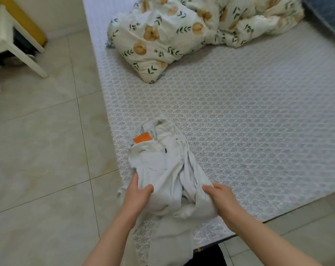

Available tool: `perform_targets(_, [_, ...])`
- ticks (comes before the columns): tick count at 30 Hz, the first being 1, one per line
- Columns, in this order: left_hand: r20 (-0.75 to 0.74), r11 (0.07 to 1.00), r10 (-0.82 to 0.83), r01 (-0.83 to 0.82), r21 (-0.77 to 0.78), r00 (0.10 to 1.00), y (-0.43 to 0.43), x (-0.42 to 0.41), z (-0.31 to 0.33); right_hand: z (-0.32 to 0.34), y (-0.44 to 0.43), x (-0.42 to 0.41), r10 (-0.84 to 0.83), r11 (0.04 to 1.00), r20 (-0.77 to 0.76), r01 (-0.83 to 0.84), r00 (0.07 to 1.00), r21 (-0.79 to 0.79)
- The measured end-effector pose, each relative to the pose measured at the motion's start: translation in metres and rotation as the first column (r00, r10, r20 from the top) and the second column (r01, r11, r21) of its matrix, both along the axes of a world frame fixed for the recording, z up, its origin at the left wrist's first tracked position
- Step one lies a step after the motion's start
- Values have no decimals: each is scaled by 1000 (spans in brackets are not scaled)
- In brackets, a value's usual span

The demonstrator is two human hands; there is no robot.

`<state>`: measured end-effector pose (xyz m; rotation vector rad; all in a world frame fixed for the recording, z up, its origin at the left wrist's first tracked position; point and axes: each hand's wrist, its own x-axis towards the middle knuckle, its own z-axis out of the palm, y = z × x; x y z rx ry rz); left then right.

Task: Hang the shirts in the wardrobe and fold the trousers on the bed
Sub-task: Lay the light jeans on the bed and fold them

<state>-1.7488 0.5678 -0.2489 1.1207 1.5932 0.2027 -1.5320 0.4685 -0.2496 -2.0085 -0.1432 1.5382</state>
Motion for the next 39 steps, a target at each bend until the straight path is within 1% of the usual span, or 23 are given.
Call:
perform_targets(4, [33,993,-55,51,110,998,13,22,45,40,2,14,-49,999,50,48,998,20])
perform_targets(6, [29,983,-82,77,166,996,20,34,67,59,1,23,-63,997,102,58,993,54])
perform_targets(8, [67,967,-127,108,230,990,25,47,89,77,-2,32,-82,994,145,69,986,90])
perform_targets(12, [104,919,-261,215,330,960,30,80,128,115,-19,48,-187,975,204,156,961,161])
perform_targets(16, [142,858,-435,361,365,889,21,126,165,149,-41,67,-286,941,254,222,924,254])
perform_targets(18, [152,823,-499,412,391,853,12,152,183,166,-52,81,-321,929,297,239,899,281])
perform_targets(22, [155,740,-584,445,505,797,-6,206,222,202,-86,125,-368,916,356,269,859,297])
perform_targets(24, [142,663,-660,483,572,738,-19,235,248,217,-109,153,-359,925,372,274,856,264])
perform_targets(26, [129,573,-734,507,644,666,-39,269,273,232,-138,183,-307,949,365,253,879,187])
perform_targets(29, [127,473,-807,500,725,577,-63,312,299,252,-174,215,-62,998,265,63,962,7])
perform_targets(31, [128,422,-845,501,755,519,-86,344,318,266,-201,240,82,993,202,-62,976,-101])
perform_targets(32, [140,406,-861,497,767,488,-97,359,328,272,-212,255,111,986,205,-83,972,-142])
perform_targets(33, [153,390,-878,493,778,454,-108,374,339,278,-223,271,98,985,225,-62,969,-163])
perform_targets(34, [165,371,-895,486,791,415,-120,388,350,286,-232,288,41,988,253,-1,967,-154])
perform_targets(35, [178,354,-910,477,805,375,-132,400,360,293,-239,306,-82,989,261,110,962,-97])
perform_targets(36, [190,335,-924,465,819,332,-144,412,370,300,-245,323,-260,965,197,263,946,6])
perform_targets(37, [198,316,-937,456,832,287,-156,422,380,306,-251,340,-431,899,42,424,901,111])
perform_targets(38, [207,297,-949,450,842,239,-169,432,390,311,-257,355,-543,807,-157,564,825,174])
perform_targets(39, [219,282,-958,452,846,188,-181,439,398,314,-262,368,-583,743,-298,644,756,180])
